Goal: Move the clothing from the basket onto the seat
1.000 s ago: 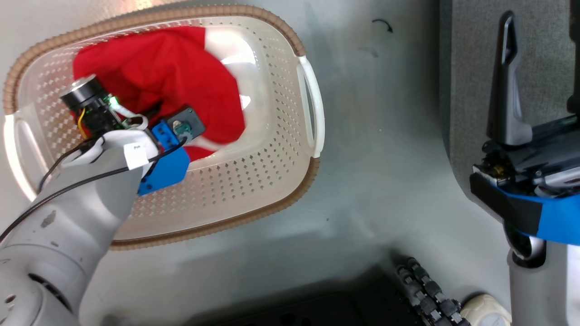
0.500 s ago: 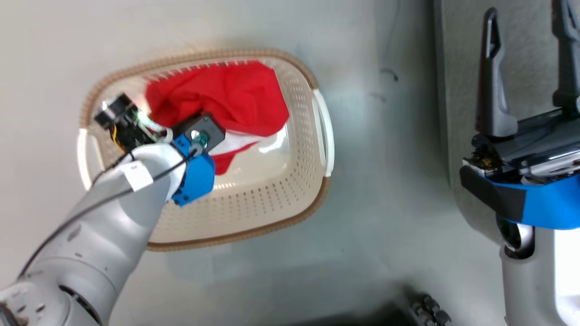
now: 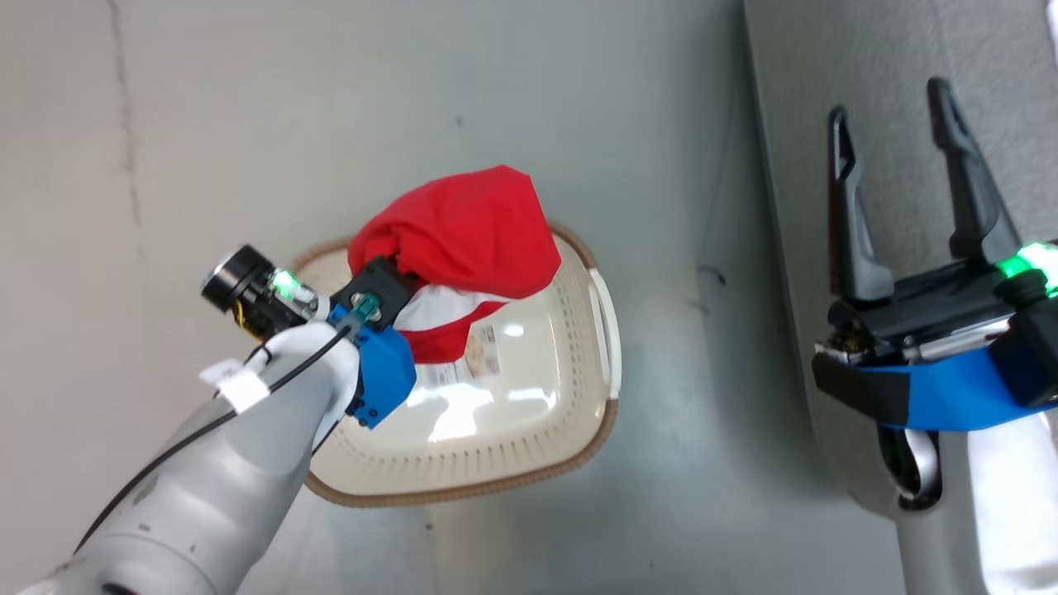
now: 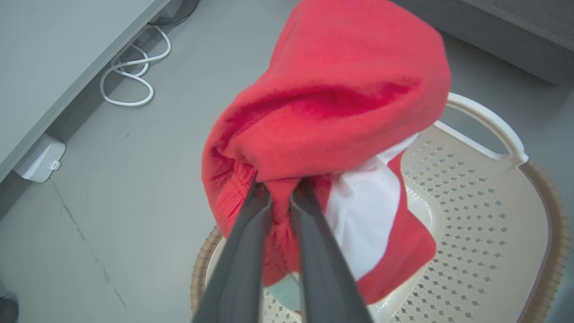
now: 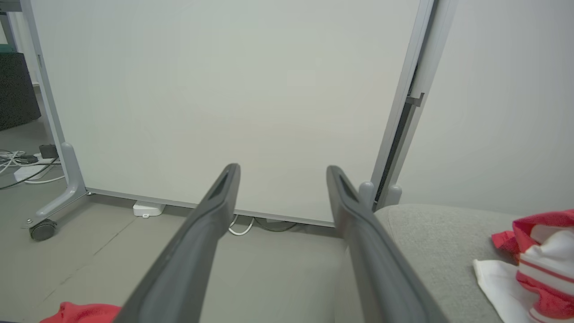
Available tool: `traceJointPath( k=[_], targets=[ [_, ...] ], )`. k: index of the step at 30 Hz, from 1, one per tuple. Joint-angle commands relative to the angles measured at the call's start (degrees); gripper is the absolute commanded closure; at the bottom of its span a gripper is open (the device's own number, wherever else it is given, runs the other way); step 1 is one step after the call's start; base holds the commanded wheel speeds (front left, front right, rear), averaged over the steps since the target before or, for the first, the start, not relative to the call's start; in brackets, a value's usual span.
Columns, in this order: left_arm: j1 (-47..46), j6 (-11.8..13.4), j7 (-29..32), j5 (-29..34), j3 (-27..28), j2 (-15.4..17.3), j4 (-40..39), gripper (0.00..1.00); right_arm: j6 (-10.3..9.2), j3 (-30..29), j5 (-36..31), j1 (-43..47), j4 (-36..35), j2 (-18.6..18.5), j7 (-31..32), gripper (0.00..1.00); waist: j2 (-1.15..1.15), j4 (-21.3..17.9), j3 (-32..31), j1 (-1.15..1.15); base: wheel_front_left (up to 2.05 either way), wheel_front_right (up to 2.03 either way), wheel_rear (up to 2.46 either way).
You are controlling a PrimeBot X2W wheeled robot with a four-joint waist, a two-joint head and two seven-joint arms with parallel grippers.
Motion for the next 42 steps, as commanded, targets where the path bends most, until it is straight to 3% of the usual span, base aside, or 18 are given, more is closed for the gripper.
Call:
traceJointPath(
  k=[1, 16, 26, 42],
  targets=[
    [0.9, 0.3, -0.2, -0.3, 0.6, 0.5, -0.9, 1.0, 0.02, -0.1, 0.4, 1.0, 0.4, 0.0, -0.2, 0.0, 0.0, 1.7, -4.7, 0.01, 0.0, 0.0, 0.0],
    [11.3, 2.9, -0.3, 0.4, 15.1, 3.2, -17.2, 1.0, 0.02, -0.5, 1.8, 7.8, 5.7, 0.0, -0.2, 0.0, 0.0, 3.9, -18.6, 0.01, 0.0, 0.0, 0.0],
    [17.1, 2.5, -0.3, 2.0, 25.8, 2.8, -27.0, 1.0, 0.03, -0.3, 2.8, 11.5, 7.6, 0.0, -0.2, 0.0, 0.0, 4.6, -24.4, 0.01, 0.0, 0.0, 0.0],
    [24.8, 1.5, -0.3, 3.7, 30.8, -1.0, -36.5, 1.0, 0.03, 0.4, 4.4, 14.5, 8.9, 0.0, -0.2, 0.0, 0.0, 5.4, -27.5, 0.01, 0.0, 0.0, 0.0]
  ],
)
